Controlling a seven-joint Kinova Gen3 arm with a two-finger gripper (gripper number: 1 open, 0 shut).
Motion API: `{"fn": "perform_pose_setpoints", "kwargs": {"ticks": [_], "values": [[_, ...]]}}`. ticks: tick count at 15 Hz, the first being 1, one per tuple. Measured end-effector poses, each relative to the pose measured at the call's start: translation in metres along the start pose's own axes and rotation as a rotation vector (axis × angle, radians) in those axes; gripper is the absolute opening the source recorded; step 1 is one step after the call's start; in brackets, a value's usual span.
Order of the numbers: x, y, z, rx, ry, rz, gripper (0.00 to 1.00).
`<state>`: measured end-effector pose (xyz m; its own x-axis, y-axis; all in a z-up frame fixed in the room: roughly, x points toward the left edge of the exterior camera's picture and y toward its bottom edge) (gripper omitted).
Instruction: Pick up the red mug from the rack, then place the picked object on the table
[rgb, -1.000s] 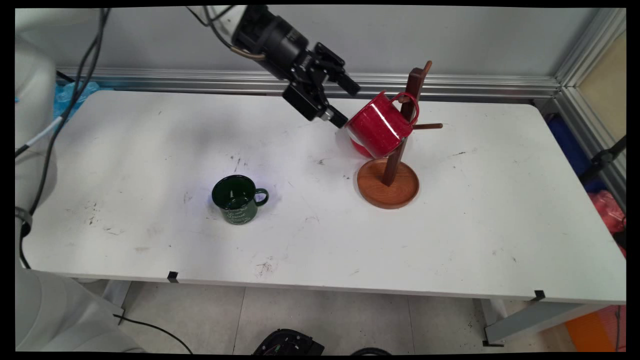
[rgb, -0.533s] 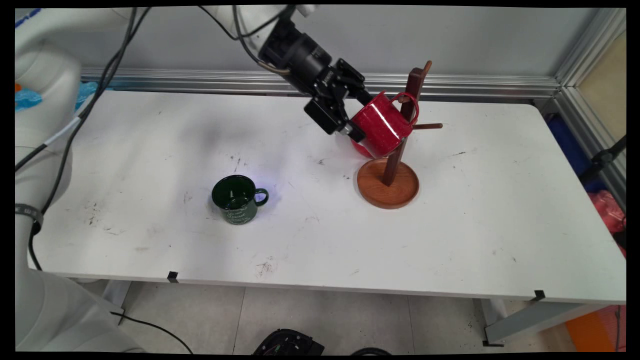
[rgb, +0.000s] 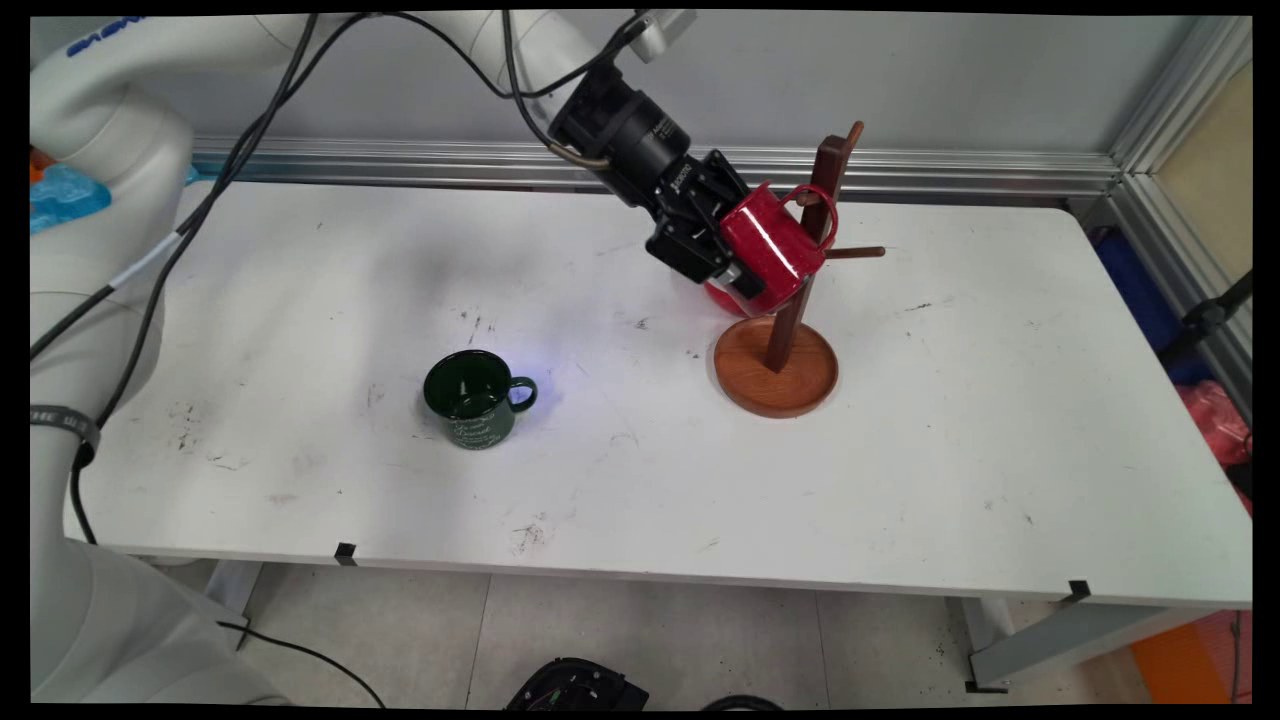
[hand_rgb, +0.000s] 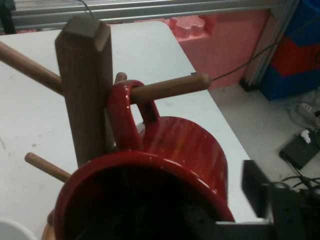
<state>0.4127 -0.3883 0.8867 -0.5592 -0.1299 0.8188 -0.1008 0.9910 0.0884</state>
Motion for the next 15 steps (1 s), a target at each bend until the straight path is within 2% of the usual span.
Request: {"fn": "perform_pose_setpoints", "kwargs": {"ticks": [7,15], "values": [[0.002,-0.002,0.004,-0.021,-0.001,-0.003,0.00],[0.020,0.008,-0.007,-0.036,0.027,0.018,0.00]]}}
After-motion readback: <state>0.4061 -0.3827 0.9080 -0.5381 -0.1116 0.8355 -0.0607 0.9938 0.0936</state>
